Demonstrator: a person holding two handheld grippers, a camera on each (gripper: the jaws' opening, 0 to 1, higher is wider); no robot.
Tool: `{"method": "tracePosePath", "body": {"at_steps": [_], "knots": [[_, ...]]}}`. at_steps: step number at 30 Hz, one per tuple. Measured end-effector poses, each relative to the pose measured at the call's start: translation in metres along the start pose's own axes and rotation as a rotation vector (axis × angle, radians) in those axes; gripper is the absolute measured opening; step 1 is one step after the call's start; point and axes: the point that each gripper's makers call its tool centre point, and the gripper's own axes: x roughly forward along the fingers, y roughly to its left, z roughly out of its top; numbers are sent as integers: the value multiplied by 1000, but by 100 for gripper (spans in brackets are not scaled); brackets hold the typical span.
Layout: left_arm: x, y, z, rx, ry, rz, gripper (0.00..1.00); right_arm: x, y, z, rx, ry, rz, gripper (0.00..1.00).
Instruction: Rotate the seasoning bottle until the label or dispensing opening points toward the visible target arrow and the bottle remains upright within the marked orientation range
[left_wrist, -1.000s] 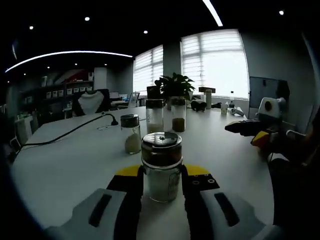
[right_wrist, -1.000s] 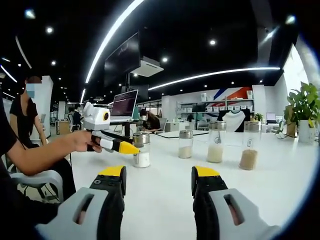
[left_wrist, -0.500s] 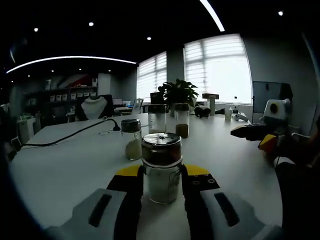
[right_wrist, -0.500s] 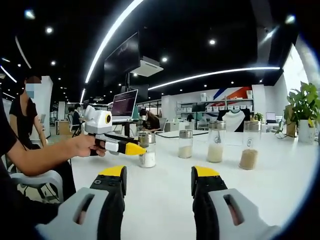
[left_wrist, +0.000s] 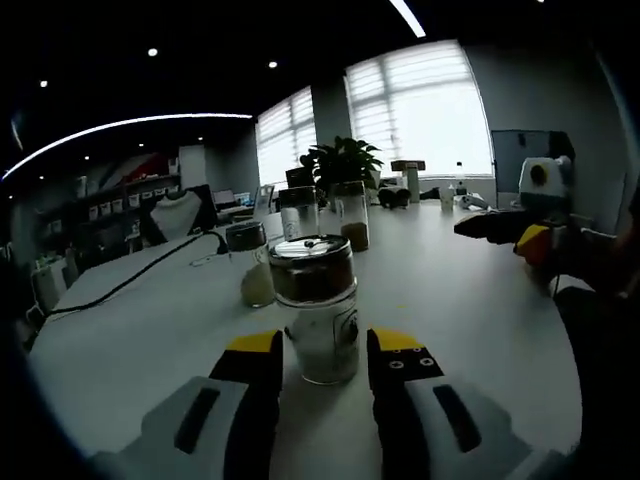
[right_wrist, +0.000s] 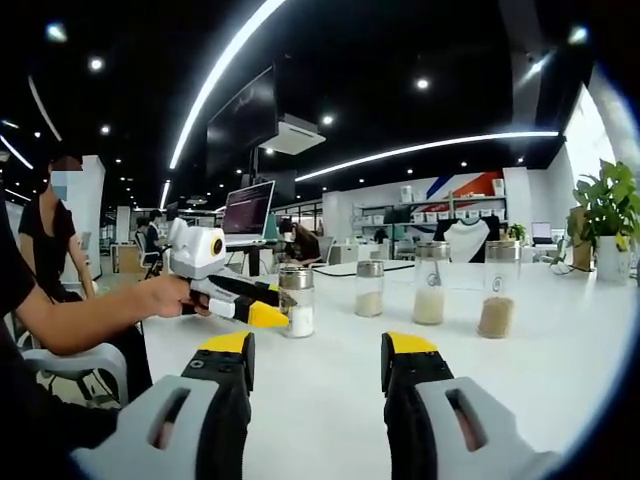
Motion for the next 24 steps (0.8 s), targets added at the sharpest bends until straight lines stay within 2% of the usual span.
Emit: {"method": "tracePosePath", "body": {"at_steps": [5, 11, 24], "knots": [[-4, 2, 4, -33, -11, 5, 34, -1, -1, 0, 4, -2, -3, 50], [-2, 2, 0, -53, -6, 4, 30, -1, 0, 0, 5, -3, 1, 50], [1, 2, 1, -21, -23, -26, 30, 2, -1, 0, -7, 7, 13, 50]]}}
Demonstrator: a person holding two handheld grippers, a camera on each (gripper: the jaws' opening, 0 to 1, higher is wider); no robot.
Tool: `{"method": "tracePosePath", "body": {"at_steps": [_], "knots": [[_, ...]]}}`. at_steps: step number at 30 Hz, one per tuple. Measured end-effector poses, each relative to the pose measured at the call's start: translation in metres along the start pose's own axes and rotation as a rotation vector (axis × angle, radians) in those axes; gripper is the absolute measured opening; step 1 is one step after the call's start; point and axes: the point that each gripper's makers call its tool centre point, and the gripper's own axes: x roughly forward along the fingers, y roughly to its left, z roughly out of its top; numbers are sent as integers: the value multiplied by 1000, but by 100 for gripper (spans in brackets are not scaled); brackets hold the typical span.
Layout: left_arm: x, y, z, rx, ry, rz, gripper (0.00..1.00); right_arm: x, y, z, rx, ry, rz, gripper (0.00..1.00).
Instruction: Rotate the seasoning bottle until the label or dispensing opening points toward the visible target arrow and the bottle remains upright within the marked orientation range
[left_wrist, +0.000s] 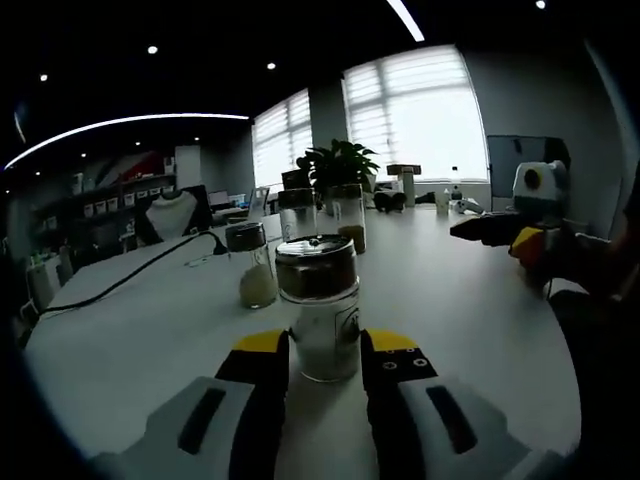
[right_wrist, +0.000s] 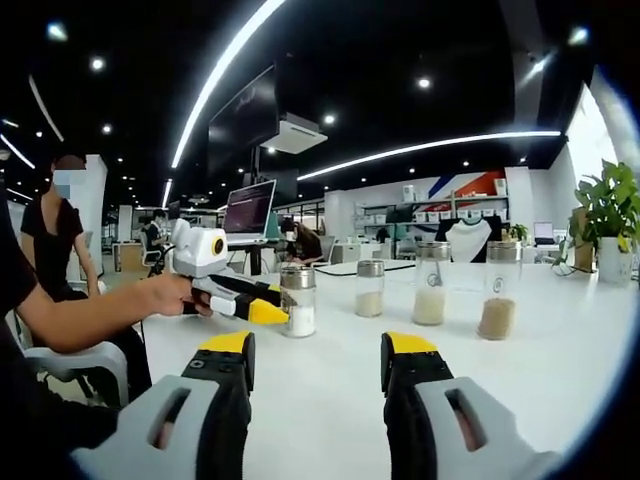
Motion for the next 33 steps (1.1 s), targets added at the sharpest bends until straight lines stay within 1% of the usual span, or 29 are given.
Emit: {"method": "tracePosePath", "body": {"at_steps": [3, 4, 5, 8, 12, 13, 16, 18, 21, 25, 26, 30, 31, 33], "knots": [[0, 0, 0, -11, -2, -2, 30, 0, 1, 0, -2, 3, 2, 50], [-1, 0, 0, -26, -4, -1, 30, 1, 1, 0, -3, 3, 3, 50], [-1, 1, 1, -55, -13, 1, 30, 1, 1, 1, -6, 2, 3, 50], [-2, -1, 3, -66, -20, -10, 33, 2, 2, 7, -16, -7, 3, 50], [-3, -4, 7, -83, -35, -11, 38, 6, 0, 11, -27, -10, 1, 51], [-3, -7, 7, -87, -39, -20, 40, 8, -1, 12, -33, -8, -2, 51], [-2, -9, 6, -82, -34, -20, 46, 15, -5, 12, -39, -5, -9, 51], [-3, -8, 7, -65, -41, 4, 50, 18, -6, 11, -39, 1, -10, 51], [-8, -9, 8, -82, -53, 16, 56, 25, -6, 9, -41, 18, -4, 51], [-13, -11, 2, -68, -25, 55, 71, 30, -9, 9, -75, 32, -16, 51], [-16, -11, 4, -60, -23, 77, 74, 33, -13, 10, -82, 39, -21, 51], [-21, -13, 18, -67, -71, 105, 81, 37, -20, 10, -90, 50, -32, 51], [-22, -12, 23, -69, -90, 125, 83, 37, -21, 10, -93, 50, -34, 51], [-23, -14, 27, -80, -105, 146, 90, 39, -26, 10, -90, 51, -37, 51]]}}
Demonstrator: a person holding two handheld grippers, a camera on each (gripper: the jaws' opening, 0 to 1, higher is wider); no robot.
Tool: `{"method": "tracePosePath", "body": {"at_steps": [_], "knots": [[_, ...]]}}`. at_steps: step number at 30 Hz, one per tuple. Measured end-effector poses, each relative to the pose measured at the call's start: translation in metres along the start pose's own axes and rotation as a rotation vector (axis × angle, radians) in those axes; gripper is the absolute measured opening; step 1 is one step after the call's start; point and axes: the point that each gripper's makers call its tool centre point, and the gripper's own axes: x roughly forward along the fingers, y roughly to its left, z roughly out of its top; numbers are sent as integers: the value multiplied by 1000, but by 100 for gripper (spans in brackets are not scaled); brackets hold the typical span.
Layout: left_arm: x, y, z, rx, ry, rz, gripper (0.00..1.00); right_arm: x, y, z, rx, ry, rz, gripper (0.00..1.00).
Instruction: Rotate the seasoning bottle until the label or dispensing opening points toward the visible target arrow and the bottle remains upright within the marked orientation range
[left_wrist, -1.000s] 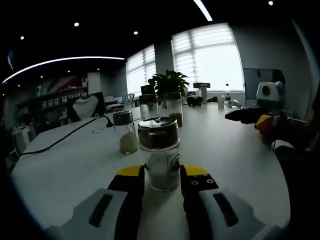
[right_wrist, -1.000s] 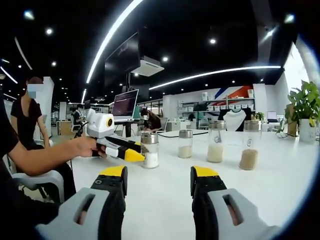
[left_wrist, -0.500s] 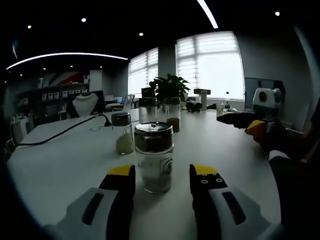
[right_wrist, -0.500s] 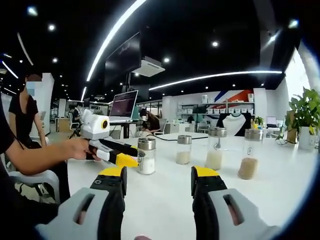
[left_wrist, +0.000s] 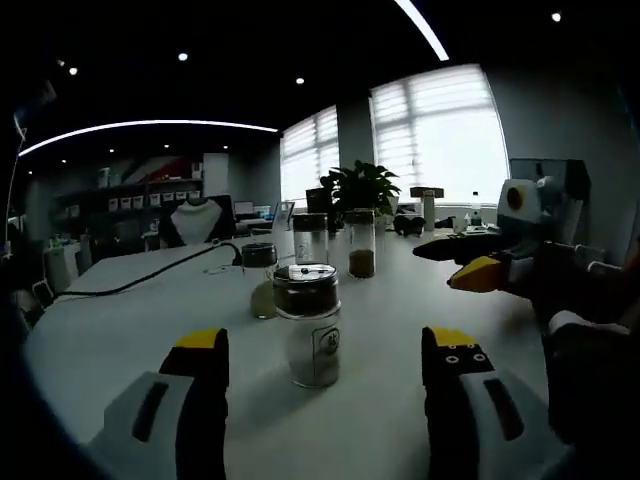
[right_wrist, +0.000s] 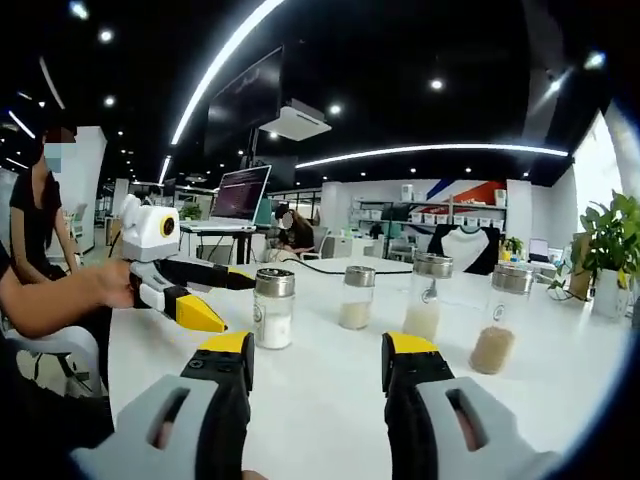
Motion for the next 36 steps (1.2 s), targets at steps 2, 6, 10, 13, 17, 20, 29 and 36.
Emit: {"method": "tracePosePath", "body": {"at_steps": [2, 6, 10, 13, 17, 20, 29, 36], "knots": [[-1, -2, -1, -17, 4, 7, 99, 2, -4, -1, 18, -2, -2, 51], [-6, -6, 0, -41, -20, 26, 100, 8, -10, -2, 26, 1, -6, 49], [-12, -9, -7, -30, -16, 38, 100, 15, -19, 2, 30, -18, -21, 49], [-18, -9, -8, -24, -21, 51, 100, 25, -23, 2, 26, -20, -21, 49], [-25, -10, -5, -31, -48, 72, 100, 37, -26, 1, 25, -18, -22, 49], [-28, -15, -7, -20, -44, 77, 100, 47, -29, 0, 34, -19, -23, 49], [-35, -23, -9, -3, -37, 79, 100, 79, -37, 4, 41, -32, -44, 47], [-35, -19, -5, -14, -51, 87, 100, 109, -48, 5, 66, -37, -75, 44]]}}
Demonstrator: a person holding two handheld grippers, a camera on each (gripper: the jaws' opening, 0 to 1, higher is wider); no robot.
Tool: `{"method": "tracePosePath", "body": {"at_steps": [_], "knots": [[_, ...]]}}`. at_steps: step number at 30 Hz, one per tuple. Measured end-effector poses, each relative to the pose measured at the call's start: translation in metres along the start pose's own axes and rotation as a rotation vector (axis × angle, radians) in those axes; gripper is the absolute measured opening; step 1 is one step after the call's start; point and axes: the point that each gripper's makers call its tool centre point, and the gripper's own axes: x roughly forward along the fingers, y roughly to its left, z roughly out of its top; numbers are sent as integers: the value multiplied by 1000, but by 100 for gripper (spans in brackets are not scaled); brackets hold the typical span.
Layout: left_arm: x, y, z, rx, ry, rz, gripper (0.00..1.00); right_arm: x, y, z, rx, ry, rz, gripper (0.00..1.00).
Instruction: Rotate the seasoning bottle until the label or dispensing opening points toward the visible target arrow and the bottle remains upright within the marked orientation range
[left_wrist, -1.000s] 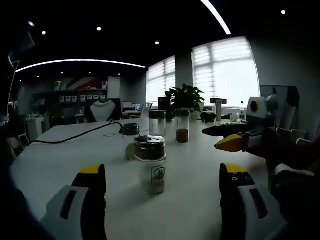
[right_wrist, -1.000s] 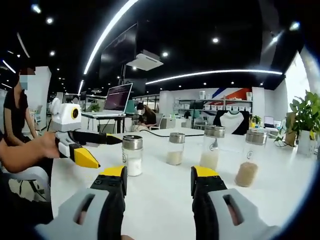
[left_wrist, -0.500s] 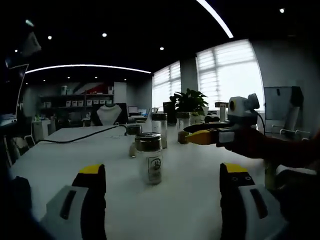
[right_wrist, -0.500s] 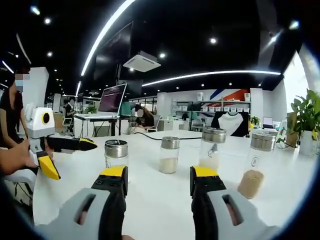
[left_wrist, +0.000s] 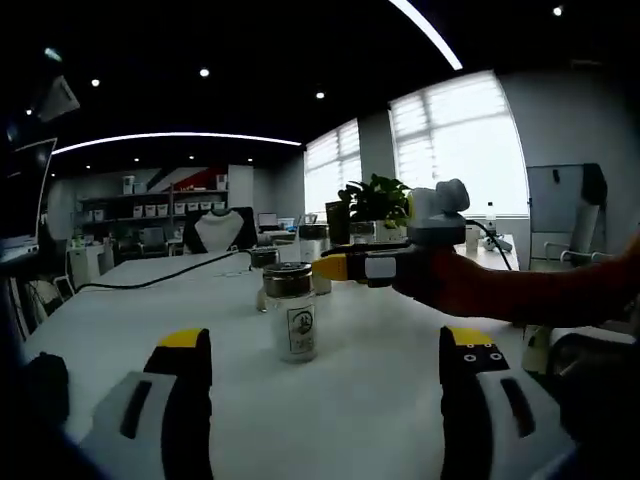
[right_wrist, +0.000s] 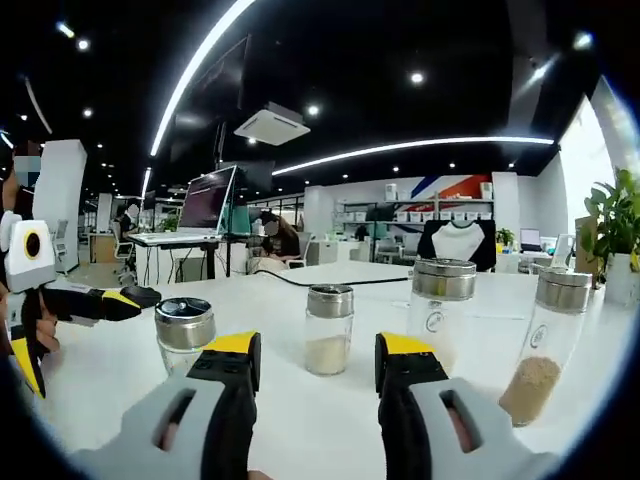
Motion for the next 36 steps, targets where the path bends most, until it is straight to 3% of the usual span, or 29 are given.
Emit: {"method": "tracePosePath", "body": {"at_steps": [4, 16, 21, 31, 36], "knots": [[0, 6, 1, -39, 0, 24, 100, 13, -4, -1, -26, -5, -22, 43], [4, -4, -2, 10, 16, 15, 100, 43, -9, 1, -22, -6, -52, 40], [4, -2, -1, -12, 2, 29, 98, 62, -13, -11, -50, 49, -69, 40], [-1, 0, 3, 1, -6, 35, 100, 76, -18, -18, -11, 62, -79, 38], [-2, 0, 5, -40, -13, 15, 100, 80, -16, -17, -6, 63, -70, 34]]}}
